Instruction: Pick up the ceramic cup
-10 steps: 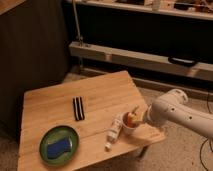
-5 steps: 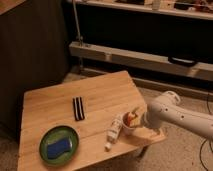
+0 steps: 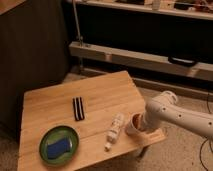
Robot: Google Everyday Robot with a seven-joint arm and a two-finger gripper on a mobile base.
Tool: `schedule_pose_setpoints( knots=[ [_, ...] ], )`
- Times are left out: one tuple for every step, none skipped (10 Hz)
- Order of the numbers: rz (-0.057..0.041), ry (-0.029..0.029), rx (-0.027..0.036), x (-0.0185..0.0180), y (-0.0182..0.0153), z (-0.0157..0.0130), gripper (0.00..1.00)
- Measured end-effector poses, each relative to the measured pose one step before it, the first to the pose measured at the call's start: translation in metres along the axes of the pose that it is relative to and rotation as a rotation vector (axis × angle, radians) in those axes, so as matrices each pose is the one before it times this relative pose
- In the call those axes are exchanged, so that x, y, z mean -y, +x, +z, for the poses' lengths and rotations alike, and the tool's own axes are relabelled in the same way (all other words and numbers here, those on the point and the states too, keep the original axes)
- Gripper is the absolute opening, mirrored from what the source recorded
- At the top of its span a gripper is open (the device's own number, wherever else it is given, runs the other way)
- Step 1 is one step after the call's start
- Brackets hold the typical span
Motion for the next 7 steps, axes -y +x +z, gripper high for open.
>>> schedule_pose_setpoints(
  knots=[
    [-0.00866,0.00918,-0.00233,0.00470,-0.00315,-0.01505,0.02],
    [-0.00818,0.01491,-0.01121,0.00531,-0.00158,-0.01433,0.00],
    [-0.01363,0.01793,-0.01318,0.00727,-0.00184,-0.01641,0.00],
    [-0.01688,0.02064,-0.01180,0.00930,-0.00357,-0.01749,0.00],
    [-0.01248,0.01316,-0.00277,0.00774,-0.00343,-0.01026,0.00],
    [-0.00940,0.01083,0.00238,0.00888,-0.00183,-0.00867,0.00],
    [-0.00719,0.00627,0.00708,0.01338,-0.00067,-0.01657,0.00]
  ],
)
